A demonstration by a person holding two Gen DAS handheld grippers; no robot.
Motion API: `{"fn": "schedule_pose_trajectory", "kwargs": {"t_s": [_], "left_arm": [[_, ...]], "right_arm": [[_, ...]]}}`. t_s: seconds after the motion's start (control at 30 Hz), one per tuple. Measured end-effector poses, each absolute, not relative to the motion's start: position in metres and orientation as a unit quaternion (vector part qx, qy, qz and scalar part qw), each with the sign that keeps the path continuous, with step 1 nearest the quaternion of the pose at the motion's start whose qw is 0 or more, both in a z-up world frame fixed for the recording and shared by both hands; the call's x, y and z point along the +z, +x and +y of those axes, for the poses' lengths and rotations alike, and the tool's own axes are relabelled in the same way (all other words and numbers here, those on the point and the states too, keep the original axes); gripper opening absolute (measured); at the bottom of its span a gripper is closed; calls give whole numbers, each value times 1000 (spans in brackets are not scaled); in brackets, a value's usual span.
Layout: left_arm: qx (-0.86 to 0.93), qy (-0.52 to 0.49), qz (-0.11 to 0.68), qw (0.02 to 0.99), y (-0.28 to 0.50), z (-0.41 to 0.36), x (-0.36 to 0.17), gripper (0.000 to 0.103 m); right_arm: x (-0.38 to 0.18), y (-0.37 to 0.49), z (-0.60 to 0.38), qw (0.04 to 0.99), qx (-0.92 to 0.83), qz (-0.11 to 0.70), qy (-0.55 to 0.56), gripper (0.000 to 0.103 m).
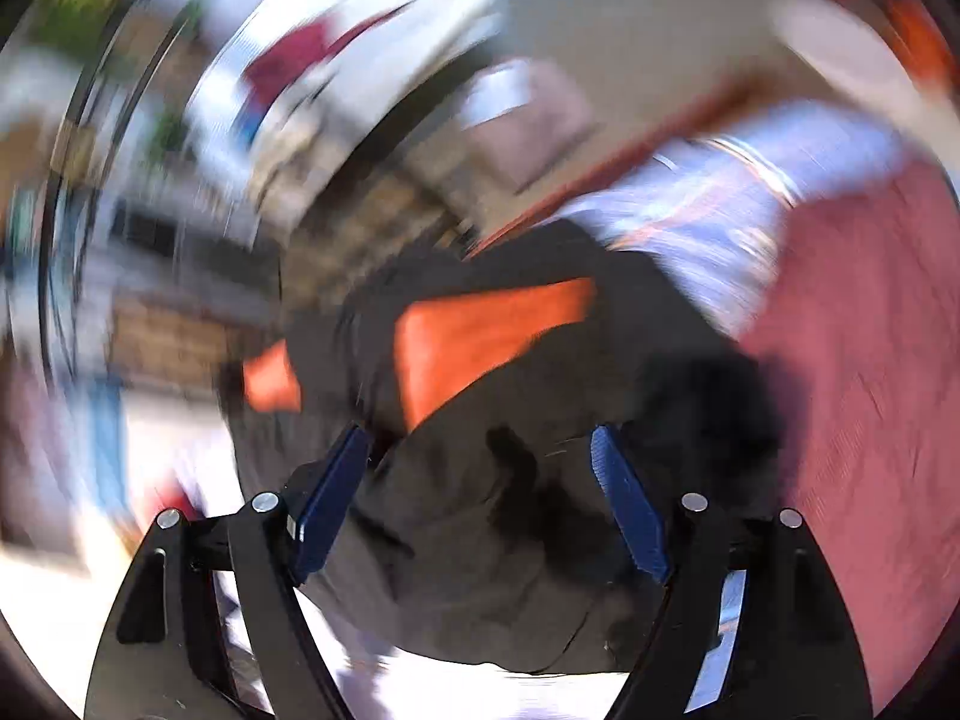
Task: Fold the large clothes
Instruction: 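Lay the folded hem over the collar with both grippers and release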
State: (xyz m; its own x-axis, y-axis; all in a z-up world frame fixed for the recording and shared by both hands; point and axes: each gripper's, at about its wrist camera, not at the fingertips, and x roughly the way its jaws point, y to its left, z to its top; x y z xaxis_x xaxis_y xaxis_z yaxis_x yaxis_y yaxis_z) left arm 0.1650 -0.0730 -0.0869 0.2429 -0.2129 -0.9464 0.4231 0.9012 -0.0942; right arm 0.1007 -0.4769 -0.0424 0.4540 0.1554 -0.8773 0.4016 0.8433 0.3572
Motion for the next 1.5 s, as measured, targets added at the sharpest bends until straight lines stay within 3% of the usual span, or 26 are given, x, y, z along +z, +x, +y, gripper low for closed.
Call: {"fn": "schedule_pose_trajectory", "kwargs": {"t_s": [0.13, 0.2, 0.23, 0.33, 0.43, 0.63, 0.73, 0.83, 0.9, 0.97, 1.0, 1.07, 1.17, 1.4, 1.47, 1.5], "left_arm": [[-210, 88, 576, 785, 163, -84, -78, 84], [-212, 109, 564, 791, 159, -88, -73, 84], [-209, 128, 554, 796, 157, -90, -71, 85], [-204, 181, 528, 804, 138, -94, -70, 86], [-207, 213, 520, 801, 124, -93, -74, 86], [-221, 212, 540, 784, 119, -93, -85, 86], [-234, 212, 540, 780, 118, -103, -81, 86], [-246, 213, 531, 782, 117, -114, -77, 86], [-251, 214, 523, 786, 116, -119, -76, 86], [-252, 210, 524, 786, 116, -122, -80, 87], [-251, 209, 526, 785, 116, -124, -82, 87], [-251, 205, 530, 784, 118, -127, -86, 87], [-255, 204, 524, 786, 125, -134, -87, 87], [-239, 220, 497, 804, 171, -148, -93, 87], [-206, 217, 523, 798, 201, -142, -108, 90], [-199, 198, 543, 791, 215, -137, -116, 98]], "right_arm": [[-45, 148, -388, 845, -17, 532, 56, 77], [-62, 159, -365, 834, -3, 552, 4, 70], [-77, 168, -354, 820, -10, 571, -34, 62], [-107, 175, -349, 795, -13, 603, -69, 23], [-104, 177, -358, 800, -20, 597, -59, 11], [-64, 214, -375, 842, -80, 529, -71, 5], [-103, 239, -372, 804, -106, 568, -139, 5], [-111, 236, -386, 808, -114, 575, -64, 6], [-96, 217, -401, 825, -133, 549, 13, 21], [-72, 184, -412, 848, -163, 500, 69, 75], [-61, 165, -412, 860, -170, 474, 85, 79], [-46, 129, -412, 877, -167, 438, 109, 79], [-50, 79, -399, 877, -144, 447, 98, 79], [-110, 15, -388, 839, -107, 533, 35, 79], [-123, 3, -400, 834, -103, 539, 49, 79], [-126, 2, -406, 833, -101, 540, 67, 79]]}}
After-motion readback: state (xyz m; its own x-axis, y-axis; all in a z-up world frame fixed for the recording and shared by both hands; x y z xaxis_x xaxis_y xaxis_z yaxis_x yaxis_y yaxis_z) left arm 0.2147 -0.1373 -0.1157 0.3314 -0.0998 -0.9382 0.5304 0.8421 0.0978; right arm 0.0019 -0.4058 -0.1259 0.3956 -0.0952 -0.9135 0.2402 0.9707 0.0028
